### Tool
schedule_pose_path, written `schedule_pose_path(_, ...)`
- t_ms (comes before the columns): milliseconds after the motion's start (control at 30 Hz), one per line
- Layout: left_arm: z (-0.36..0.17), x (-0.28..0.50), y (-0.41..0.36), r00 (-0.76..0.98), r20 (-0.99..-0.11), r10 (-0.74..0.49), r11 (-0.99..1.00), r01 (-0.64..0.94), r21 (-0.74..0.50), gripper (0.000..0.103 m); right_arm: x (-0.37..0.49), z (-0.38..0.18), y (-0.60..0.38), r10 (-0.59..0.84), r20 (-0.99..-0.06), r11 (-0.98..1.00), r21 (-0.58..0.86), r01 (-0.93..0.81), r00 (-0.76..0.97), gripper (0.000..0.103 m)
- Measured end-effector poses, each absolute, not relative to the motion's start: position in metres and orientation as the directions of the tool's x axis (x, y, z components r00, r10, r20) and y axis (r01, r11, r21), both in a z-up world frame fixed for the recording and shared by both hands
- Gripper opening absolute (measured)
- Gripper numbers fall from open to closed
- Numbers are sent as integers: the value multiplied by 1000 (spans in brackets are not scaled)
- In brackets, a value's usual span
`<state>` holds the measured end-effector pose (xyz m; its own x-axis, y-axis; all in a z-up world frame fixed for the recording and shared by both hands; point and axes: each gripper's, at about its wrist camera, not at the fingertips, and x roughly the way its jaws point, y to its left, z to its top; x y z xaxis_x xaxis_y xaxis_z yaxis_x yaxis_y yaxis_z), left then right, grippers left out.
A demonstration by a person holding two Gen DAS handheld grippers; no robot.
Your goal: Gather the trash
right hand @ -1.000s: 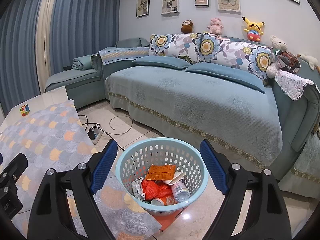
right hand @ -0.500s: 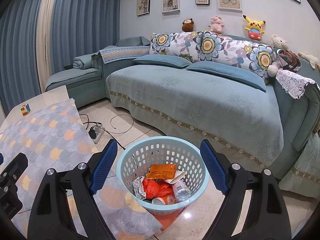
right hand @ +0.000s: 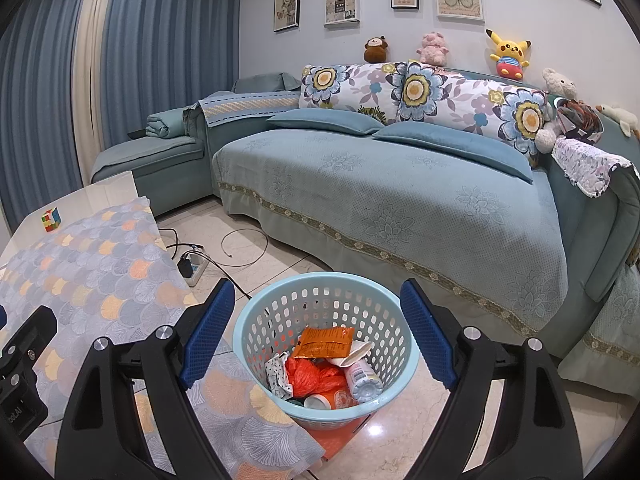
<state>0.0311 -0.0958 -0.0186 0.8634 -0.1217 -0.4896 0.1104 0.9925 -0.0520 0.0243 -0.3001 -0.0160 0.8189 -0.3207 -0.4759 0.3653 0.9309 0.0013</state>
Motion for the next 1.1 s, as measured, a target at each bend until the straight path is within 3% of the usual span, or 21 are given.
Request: schedule_pose_path(1100,-12,33,-89,874,-482,-60,998,53,-29,96,24,-16,-289,-308,-473,939,-11,344,825,80)
